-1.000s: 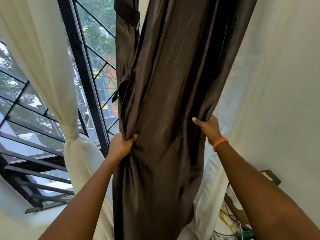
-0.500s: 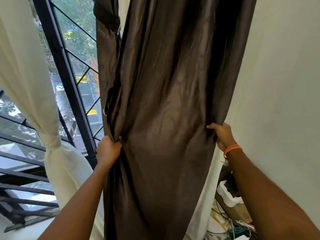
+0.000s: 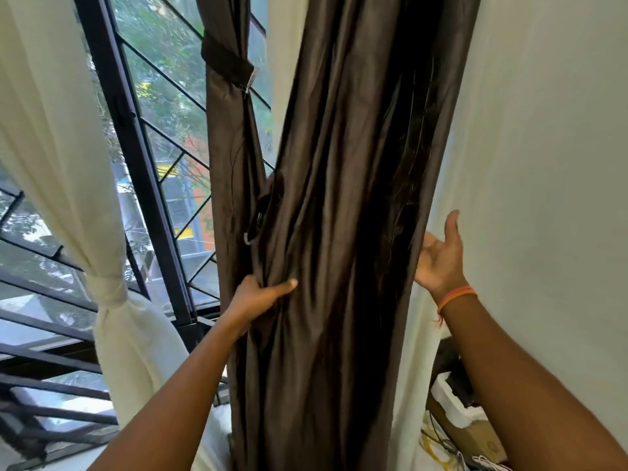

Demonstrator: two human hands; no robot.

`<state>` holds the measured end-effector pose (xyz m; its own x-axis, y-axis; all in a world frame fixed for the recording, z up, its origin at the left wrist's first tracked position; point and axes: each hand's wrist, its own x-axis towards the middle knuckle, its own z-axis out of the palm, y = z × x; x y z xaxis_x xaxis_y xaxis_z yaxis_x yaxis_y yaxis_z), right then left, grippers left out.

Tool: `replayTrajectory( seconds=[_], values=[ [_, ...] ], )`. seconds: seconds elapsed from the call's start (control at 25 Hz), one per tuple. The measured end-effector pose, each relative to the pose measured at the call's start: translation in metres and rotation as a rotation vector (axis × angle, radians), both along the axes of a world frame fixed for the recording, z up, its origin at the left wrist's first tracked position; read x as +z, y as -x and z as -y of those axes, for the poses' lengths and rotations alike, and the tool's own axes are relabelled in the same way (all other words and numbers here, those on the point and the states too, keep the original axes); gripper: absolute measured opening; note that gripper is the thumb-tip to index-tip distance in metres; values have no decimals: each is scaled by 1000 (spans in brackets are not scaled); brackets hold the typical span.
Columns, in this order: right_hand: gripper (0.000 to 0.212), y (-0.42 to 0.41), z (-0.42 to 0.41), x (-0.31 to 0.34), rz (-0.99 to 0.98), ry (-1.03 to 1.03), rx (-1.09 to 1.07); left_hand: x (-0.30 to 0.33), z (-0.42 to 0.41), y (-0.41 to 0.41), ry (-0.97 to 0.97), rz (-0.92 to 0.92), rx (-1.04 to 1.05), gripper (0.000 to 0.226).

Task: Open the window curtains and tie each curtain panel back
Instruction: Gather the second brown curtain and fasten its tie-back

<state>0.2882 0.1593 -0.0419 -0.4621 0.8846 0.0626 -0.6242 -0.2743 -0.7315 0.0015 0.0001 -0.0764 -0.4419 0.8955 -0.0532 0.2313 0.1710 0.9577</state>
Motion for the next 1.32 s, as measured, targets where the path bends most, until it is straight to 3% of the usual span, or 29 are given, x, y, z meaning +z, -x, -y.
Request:
replayTrajectory(
  seconds=[0.08,0.16,0.28,0.36,0.44,0.52,0.6,0.68,0.76,0.84,0.96,1.0,1.16,1.24,1.32],
  values=[
    [69,7,-5,26,71,-74,-74,31,-8,-13,-145,192,-129,51],
    [55,15,-5,50,196,-175,-85,61,-28,-27,-307,263,-149,43],
    [45,20,-3,70,331,-261,13,96,-60,-60,-498,249,-119,41],
    [44,23,-2,74,459,-409,-2,104,-72,-80,-508,240,-106,43],
    [42,21,-11,74,576,-618,-235,102,-84,-88,-486,294,-35,51],
    [28,11,-23,72,546,-712,-494,96,-87,-95,-491,325,62,61],
    [48,0,-38,68,478,-657,-547,92,-82,-115,-562,253,168,45],
    [71,0,-40,67,331,-545,-329,91,-77,-143,-602,101,183,33],
    [78,8,-43,62,261,-493,-137,92,-79,-170,-602,68,117,36],
    [86,12,-42,59,246,-468,-75,94,-94,-179,-549,211,110,42],
    [92,10,-36,63,227,-486,36,90,-121,-174,-418,590,25,55],
    [92,9,-32,64,208,-477,82,89,-125,-172,-371,599,21,56],
    [75,8,-17,77,280,-581,80,96,-129,-173,-397,181,184,30],
    [53,16,-14,82,391,-639,-65,104,-122,-175,-456,11,194,19],
    [29,20,-14,82,355,-546,-224,109,-118,-171,-507,-36,276,12]
  ],
)
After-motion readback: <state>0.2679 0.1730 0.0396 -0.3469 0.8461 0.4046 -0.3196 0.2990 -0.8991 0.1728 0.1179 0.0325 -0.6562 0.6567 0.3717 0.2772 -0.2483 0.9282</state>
